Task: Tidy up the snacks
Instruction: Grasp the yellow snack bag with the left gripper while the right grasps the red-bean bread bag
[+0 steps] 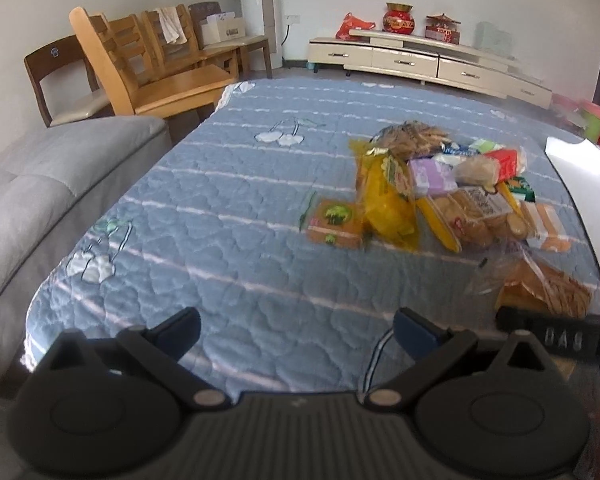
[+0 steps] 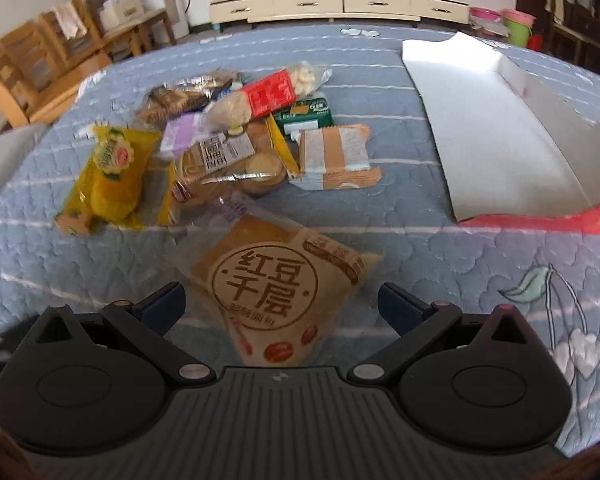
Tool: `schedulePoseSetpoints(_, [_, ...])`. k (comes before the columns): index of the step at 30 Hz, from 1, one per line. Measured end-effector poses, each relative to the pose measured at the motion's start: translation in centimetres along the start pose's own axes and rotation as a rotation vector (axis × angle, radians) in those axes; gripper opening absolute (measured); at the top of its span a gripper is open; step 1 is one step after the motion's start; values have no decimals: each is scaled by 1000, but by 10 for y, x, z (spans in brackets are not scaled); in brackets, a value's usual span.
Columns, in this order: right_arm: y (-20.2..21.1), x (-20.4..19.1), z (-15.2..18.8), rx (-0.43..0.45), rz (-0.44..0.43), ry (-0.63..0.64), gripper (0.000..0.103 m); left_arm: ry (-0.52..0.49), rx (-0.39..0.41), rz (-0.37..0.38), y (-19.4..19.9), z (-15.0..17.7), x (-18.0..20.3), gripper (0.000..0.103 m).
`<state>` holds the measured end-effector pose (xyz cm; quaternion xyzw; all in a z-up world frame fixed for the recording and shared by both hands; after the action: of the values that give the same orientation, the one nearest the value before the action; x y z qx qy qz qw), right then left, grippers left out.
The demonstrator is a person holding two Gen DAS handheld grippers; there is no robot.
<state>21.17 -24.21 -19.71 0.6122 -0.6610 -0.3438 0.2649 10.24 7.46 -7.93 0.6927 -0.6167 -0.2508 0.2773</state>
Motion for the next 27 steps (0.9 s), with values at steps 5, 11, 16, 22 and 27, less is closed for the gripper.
schedulePoseSetpoints(5, [10, 6, 2, 73, -41, 59, 92, -5, 22, 30, -11, -18, 13, 102])
schedulePoseSetpoints(11, [24, 18, 5, 117, -54, 116, 79, -37, 77, 47, -30, -52, 35, 102])
schedulePoseSetpoints(16, [27, 24, 5, 132, -69, 128, 68, -103, 60, 23, -68, -73, 60, 102])
schedulePoseSetpoints(22, [27, 35, 7, 138, -124, 106, 64, -176, -28, 14, -112, -71, 83, 49])
schedulePoseSetpoints(27, [31, 38, 8, 156, -156, 106, 59, -152, 12, 25, -105, -70, 80, 40])
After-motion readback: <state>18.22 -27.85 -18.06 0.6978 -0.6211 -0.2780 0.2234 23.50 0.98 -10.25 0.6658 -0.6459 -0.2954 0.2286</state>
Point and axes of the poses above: each gripper's, at about its wrist camera, not at the fingertips, and y roughly against the way its jaws point, x to its right, z to its underside, the point moved 7 cm from there along -y, roughly the way its jaws point, and after that the axes turned 3 degrees about y, right-handed, at the moved point
